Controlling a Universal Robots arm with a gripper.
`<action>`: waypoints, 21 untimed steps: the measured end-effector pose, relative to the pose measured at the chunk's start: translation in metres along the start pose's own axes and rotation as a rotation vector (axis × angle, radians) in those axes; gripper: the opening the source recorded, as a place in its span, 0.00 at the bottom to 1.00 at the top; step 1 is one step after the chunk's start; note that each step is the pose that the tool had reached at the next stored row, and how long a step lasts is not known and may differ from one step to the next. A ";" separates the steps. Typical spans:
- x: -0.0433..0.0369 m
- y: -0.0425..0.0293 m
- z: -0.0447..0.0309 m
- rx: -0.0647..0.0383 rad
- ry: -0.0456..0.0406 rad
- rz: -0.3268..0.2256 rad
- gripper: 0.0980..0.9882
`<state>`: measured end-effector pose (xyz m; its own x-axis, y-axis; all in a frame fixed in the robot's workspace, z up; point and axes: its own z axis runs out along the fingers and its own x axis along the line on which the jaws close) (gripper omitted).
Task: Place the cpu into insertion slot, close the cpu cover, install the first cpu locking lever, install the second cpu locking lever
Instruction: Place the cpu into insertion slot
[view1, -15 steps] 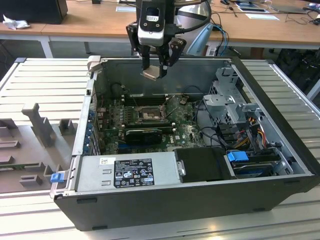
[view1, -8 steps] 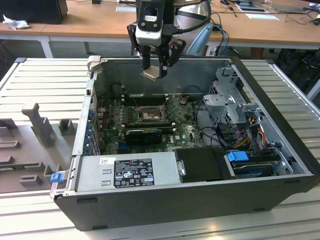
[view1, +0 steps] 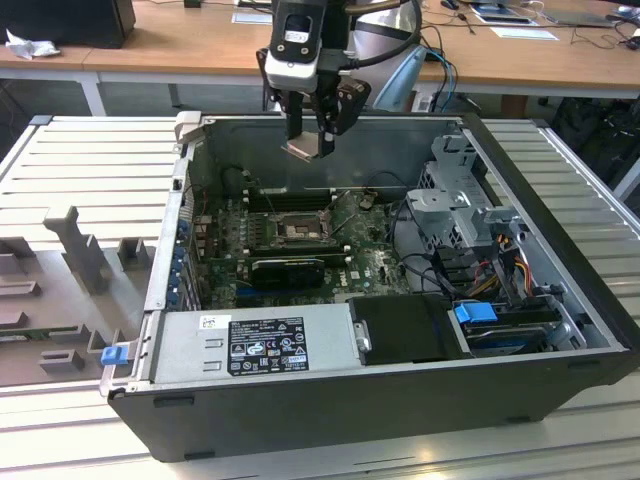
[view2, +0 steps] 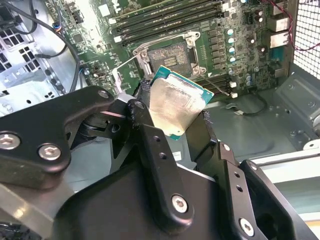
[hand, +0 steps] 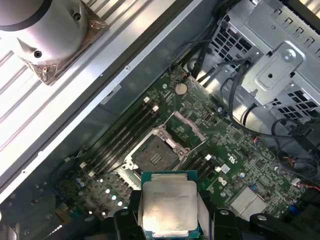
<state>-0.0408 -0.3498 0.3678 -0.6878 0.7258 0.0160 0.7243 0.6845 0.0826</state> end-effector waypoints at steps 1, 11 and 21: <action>0.0000 0.0000 0.0000 0.000 -0.0005 0.006 0.48; 0.0000 -0.0003 0.0033 -0.001 -0.0140 0.151 0.48; -0.0001 -0.0008 0.0099 0.000 -0.0275 0.300 0.48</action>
<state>-0.0408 -0.3498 0.3579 -0.4417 0.8971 0.0127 0.8948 0.4395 0.0787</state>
